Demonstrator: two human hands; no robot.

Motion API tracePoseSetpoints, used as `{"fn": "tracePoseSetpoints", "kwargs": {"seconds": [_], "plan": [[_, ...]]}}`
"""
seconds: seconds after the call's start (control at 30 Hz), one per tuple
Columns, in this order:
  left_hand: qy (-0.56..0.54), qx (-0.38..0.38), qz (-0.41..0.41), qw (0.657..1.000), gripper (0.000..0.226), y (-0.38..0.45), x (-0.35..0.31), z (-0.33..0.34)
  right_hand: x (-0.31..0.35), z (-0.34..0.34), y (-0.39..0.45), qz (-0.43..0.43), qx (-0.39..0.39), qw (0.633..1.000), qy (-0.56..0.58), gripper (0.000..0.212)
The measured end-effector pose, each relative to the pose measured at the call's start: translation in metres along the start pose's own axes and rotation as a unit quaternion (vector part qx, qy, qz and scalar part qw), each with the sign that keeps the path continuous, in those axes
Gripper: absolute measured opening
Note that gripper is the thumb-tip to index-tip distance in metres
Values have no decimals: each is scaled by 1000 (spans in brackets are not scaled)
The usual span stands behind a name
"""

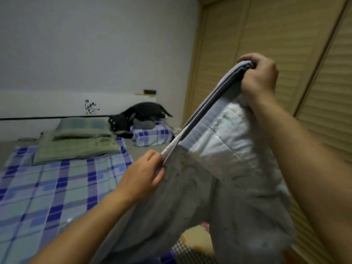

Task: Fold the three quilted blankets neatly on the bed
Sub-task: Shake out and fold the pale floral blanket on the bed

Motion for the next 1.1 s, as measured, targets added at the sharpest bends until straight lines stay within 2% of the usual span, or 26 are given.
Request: {"fn": "tracePoseSetpoints", "kwargs": {"seconds": [0.03,0.07,0.1,0.17,0.2,0.27,0.33,0.37,0.4,0.47,0.53,0.6,0.7,0.73,0.8,0.87,1.0,1.1], "plan": [[-8,-17,-6,1000,17,5,-6,2,11,-2,9,-17,-1,1000,6,45],[-72,-29,-12,997,20,8,-15,2,21,-4,15,-30,1,1000,4,45],[-189,-22,-23,981,19,7,-27,7,28,-6,21,-40,2,999,-2,46],[-432,61,-46,899,19,-3,-65,25,34,-9,26,-50,15,999,6,47],[-483,99,-47,869,18,-10,-84,39,32,-10,24,-54,36,998,20,49],[-396,97,-51,912,13,-19,-105,71,21,-15,16,-64,107,991,44,53],[-303,-33,-98,947,12,-17,-92,93,1,-26,3,-67,164,982,66,56],[-276,-78,-117,951,8,-16,-81,98,-9,-33,-4,-62,178,978,90,57],[-262,-92,-141,950,5,-13,-71,101,-20,-40,-10,-51,192,973,118,58],[-232,-42,-152,960,4,-7,-55,105,-38,-54,-22,-32,229,960,159,58],[-239,62,-93,965,11,0,-49,102,-51,-66,-31,-21,275,944,180,57],[-258,146,-32,954,17,8,-50,90,-61,-77,-37,-12,303,933,197,57],[-272,232,23,934,11,22,-55,82,-68,-89,-42,4,314,923,221,59],[-276,254,28,927,21,27,-60,80,-69,-91,-43,5,316,922,224,59],[-243,284,35,927,32,34,-68,82,-71,-93,-44,3,310,924,225,57],[-203,264,46,942,27,36,-71,84,-74,-94,-43,9,281,935,219,57],[-283,241,45,927,24,17,-75,86,-86,-96,-40,44,168,968,184,60],[-238,245,40,939,22,-4,-74,108,-89,-91,-37,79,82,979,169,58]]}}
Point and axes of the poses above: each hand's wrist, its own y-axis towards the middle knuckle, its own z-axis out of the palm, x = y × z, the point moved 1 cm from there along y, towards the middle knuckle, and after that the axes turned 15 degrees about x, right-handed, at the moved point
